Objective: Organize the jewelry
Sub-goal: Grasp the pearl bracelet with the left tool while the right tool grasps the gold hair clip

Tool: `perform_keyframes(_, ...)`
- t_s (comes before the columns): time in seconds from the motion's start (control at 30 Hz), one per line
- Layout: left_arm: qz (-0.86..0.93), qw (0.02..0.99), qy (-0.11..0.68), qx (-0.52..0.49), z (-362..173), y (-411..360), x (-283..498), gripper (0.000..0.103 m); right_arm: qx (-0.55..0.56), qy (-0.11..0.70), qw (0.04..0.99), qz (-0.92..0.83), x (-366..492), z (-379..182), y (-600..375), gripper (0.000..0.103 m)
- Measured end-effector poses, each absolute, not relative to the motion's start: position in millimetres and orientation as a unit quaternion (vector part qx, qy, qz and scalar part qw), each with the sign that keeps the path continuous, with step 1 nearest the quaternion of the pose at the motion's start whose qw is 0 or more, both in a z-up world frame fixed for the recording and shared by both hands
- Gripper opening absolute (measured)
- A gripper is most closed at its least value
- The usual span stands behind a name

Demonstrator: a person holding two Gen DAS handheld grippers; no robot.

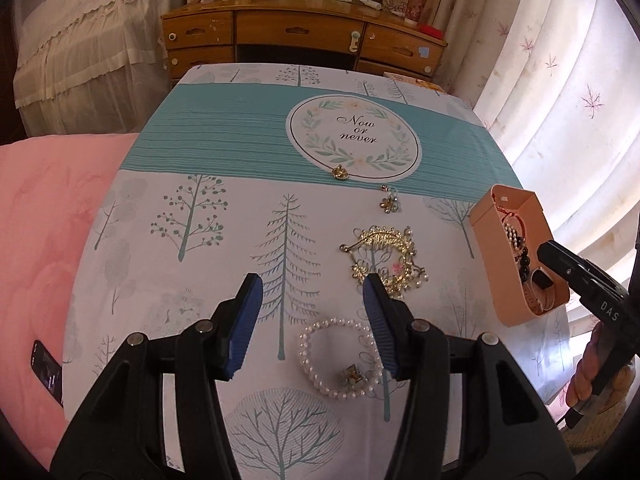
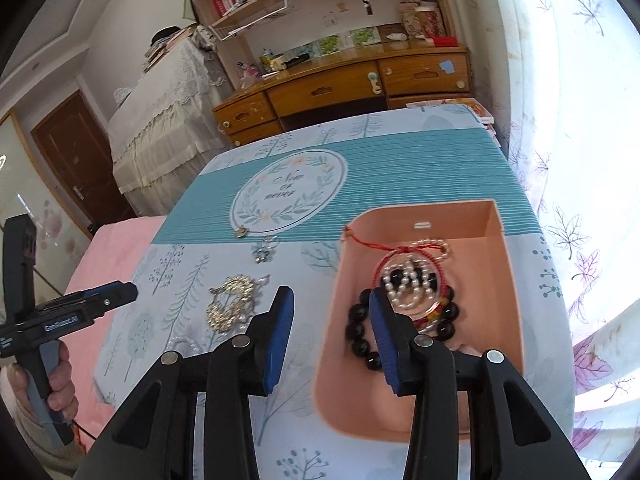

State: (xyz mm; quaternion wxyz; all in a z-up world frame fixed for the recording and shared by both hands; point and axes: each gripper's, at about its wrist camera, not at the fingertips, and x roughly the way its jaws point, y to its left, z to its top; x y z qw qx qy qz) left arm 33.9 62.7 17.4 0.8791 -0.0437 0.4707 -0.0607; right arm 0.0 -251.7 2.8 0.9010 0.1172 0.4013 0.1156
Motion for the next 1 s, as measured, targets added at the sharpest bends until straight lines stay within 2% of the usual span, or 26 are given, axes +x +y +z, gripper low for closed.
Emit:
perform_keyframes(0.4,-0.082,0.864,0.497,-0.001,-14.5,57.0,11.7,0.049,0.076,0.417,0.890,0.167,-23.4,3.6,-192.8,0.040)
perform_keyframes(0.77,-0.085,0.793,0.602,-0.021,-59.1,61.1,38.5,0.049,0.064,0.444,0.873,0.190,-16.9,-10.2,-163.5,0.040)
perform_keyframes(0.87,-0.099,0.774,0.625,-0.012,-62.1,57.9,48.3,0.041,0.066,0.458,0.865,0.193,-5.7,-13.3,-159.2,0.040)
perform_keyframes(1.0,-0.104,0.760,0.642,-0.002,-63.7,54.7,59.3,0.037,0.080,0.479,0.852,0.194,17.8,-17.0,-152.2,0.039)
